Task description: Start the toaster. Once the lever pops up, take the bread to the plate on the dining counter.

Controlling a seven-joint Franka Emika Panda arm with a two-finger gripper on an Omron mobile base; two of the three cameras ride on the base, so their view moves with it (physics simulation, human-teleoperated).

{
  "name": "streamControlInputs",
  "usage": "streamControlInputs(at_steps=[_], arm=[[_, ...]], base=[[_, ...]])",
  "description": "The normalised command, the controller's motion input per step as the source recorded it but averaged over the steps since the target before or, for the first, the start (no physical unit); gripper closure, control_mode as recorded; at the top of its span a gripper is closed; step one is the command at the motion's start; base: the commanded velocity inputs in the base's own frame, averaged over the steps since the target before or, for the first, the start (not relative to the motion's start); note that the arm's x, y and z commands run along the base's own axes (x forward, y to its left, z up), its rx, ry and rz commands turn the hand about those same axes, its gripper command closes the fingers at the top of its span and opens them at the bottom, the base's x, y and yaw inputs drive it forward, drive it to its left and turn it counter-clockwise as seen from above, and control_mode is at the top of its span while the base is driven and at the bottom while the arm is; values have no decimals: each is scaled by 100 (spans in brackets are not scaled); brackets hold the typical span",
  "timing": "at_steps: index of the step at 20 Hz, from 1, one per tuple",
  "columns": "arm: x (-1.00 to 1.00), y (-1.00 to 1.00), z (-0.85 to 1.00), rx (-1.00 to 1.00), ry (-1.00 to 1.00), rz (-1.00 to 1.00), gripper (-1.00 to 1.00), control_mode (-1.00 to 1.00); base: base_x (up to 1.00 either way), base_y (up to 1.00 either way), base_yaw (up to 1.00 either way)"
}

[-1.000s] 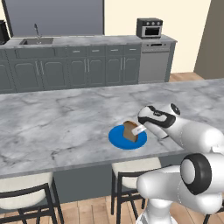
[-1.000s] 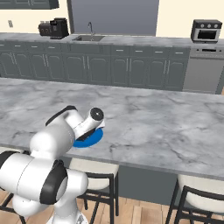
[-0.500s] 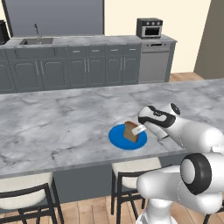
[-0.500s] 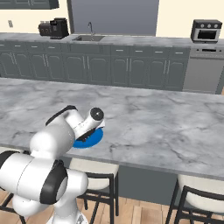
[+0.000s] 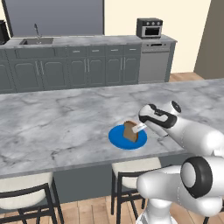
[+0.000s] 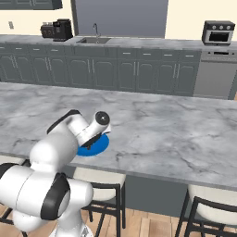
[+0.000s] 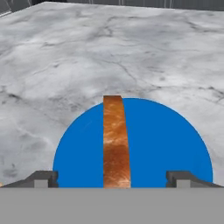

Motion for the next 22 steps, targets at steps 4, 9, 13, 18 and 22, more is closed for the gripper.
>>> streamControlInputs(at_steps=[4,9,13,18,22], arm=[[0,0,35,0,0,0,-100,-100],[-3,0,44,0,0,0,-100,-100],[-35,0,41,-1,0,-1,-100,-100],[-55,2,30,-2,0,-8,-100,-100],[-54,24,17,-4,0,-14,-100,-100]], base=[[0,0,0],[0,0,0],[0,0,0],[0,0,0],[0,0,0]])
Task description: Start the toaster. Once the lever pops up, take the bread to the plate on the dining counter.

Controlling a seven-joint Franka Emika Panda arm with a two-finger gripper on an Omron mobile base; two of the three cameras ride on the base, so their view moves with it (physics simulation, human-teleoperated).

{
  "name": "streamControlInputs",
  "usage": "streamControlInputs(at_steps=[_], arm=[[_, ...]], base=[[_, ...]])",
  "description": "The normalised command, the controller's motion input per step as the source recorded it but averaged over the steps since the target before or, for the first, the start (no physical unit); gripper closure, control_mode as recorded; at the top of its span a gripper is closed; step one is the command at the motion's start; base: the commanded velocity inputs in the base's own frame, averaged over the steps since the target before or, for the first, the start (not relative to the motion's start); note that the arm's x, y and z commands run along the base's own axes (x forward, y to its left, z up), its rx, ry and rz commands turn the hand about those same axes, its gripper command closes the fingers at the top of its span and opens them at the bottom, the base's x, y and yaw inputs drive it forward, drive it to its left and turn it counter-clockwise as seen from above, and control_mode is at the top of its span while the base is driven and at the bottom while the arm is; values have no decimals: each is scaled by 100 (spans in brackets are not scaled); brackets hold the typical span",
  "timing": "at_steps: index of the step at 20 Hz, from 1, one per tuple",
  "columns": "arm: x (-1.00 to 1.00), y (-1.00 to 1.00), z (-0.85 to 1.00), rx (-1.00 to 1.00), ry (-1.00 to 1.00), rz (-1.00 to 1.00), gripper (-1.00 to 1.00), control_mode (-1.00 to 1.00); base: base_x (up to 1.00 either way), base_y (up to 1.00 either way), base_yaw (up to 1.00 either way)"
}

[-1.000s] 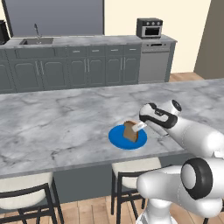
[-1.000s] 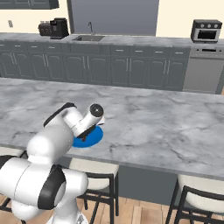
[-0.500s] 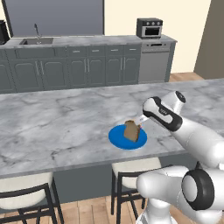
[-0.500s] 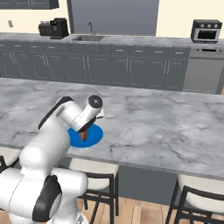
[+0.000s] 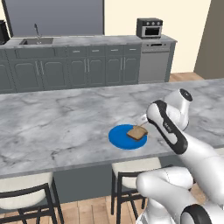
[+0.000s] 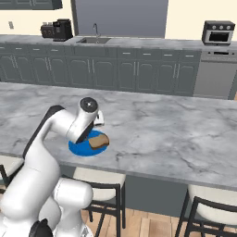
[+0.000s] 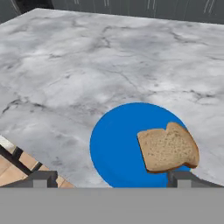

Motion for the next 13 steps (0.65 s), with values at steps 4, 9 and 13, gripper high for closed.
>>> streamControlInputs(at_steps=[4,9,13], arm=[[-50,37,22,-6,0,-17,-100,-100],[-53,29,28,-5,1,-15,-100,-100],[-65,3,47,-1,5,-12,-100,-100]], base=[[0,0,0],[0,0,0],[0,0,0]])
